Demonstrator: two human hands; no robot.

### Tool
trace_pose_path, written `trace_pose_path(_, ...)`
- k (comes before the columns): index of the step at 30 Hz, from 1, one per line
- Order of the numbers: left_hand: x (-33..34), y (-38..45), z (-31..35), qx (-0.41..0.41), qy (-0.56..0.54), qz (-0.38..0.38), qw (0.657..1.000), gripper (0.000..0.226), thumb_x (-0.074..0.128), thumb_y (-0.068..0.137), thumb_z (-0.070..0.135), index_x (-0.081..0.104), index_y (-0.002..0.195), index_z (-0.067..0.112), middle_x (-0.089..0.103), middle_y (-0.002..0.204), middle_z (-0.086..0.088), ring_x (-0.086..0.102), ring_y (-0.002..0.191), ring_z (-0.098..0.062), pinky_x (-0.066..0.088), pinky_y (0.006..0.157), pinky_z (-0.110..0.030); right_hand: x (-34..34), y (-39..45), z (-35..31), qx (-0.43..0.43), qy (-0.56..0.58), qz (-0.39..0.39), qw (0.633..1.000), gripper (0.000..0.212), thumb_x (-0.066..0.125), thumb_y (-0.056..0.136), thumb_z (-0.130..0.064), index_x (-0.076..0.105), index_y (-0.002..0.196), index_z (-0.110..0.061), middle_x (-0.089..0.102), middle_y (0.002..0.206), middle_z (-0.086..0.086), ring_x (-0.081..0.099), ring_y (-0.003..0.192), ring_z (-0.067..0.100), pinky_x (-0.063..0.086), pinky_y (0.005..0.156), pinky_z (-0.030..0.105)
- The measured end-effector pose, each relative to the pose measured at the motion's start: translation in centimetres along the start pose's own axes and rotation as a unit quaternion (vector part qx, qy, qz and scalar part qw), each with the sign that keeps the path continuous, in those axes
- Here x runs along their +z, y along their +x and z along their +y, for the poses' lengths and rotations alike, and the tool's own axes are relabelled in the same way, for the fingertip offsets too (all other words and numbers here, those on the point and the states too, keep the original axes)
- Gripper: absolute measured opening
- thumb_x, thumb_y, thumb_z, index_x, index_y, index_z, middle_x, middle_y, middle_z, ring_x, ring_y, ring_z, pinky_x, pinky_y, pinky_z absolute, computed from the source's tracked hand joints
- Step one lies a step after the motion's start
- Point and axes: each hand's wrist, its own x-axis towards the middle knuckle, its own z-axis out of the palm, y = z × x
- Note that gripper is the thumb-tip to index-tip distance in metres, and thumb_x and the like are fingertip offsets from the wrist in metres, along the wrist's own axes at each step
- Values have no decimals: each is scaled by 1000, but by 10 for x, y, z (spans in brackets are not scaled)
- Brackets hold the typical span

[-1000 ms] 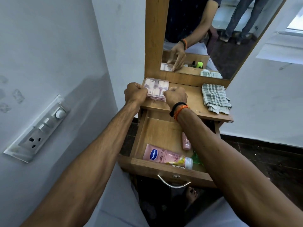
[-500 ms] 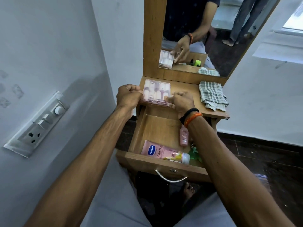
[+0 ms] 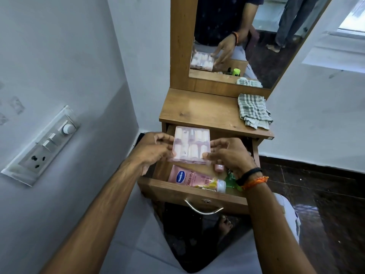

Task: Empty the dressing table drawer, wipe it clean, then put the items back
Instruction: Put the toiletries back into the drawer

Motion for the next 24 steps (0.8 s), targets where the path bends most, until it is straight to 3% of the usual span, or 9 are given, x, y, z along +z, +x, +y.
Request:
trace_pose_path(3, 9, -2, -6, -14, 53, -1, 998, 39, 72, 75, -18, 68, 105, 8, 76, 96, -11, 75, 86, -20, 63, 68, -34, 3, 5, 9, 25, -71, -8, 997, 21, 85, 74, -7, 72, 92, -9, 76, 89, 1, 73, 84, 18, 63, 76, 37)
trace_pose_path(8, 30, 9, -10, -12, 201, 13, 980, 39, 70, 77, -11, 66, 108, 14, 72, 103, -2, 68, 97, -18, 61, 82, -36, 11, 24, 15, 55, -142, 20, 988, 20, 85, 74, -2, 70, 88, -1, 74, 93, 11, 69, 95, 25, 59, 88, 49)
trace_pose_path(12, 41, 25, -10, -2, 246, 23, 969, 22, 65, 88, 1, 65, 109, 9, 70, 102, -3, 68, 95, -20, 60, 85, -39, 19, 41, 18, 61, -150, 34, 986, 20, 81, 77, -1, 64, 81, -11, 68, 91, 5, 65, 93, 22, 58, 84, 38)
trace_pose_path(15, 47, 31, -9, 2, 268, 19, 963, 7, 61, 92, 8, 62, 98, 11, 67, 97, -1, 66, 88, -17, 56, 75, -35, 21, 55, 20, 57, -169, 56, 982, 16, 81, 79, -4, 70, 89, -9, 72, 98, 7, 66, 90, 20, 57, 76, 32)
trace_pose_path(18, 54, 36, -6, 7, 294, 7, 956, 12, 58, 88, 3, 63, 97, 9, 68, 100, -7, 66, 90, -22, 57, 76, -40, 24, 69, 22, 62, -185, 83, 977, 24, 83, 78, -6, 72, 99, -8, 72, 103, 9, 66, 99, 24, 58, 89, 37)
trace_pose_path(20, 58, 38, -3, 6, 306, 4, 952, 20, 56, 88, 3, 65, 106, 4, 71, 105, -13, 68, 95, -28, 58, 87, -46, 26, 75, 22, 67, -201, 99, 972, 24, 82, 78, -7, 72, 99, -8, 72, 104, 9, 66, 100, 26, 58, 89, 39)
trace_pose_path(24, 63, 43, -2, 7, 320, 9, 947, 18, 55, 91, 6, 65, 106, 3, 69, 103, -13, 67, 95, -28, 56, 84, -40, 33, 81, 25, 71, -221, 120, 965, 23, 80, 77, -10, 73, 98, -9, 72, 103, 11, 67, 98, 29, 59, 87, 40)
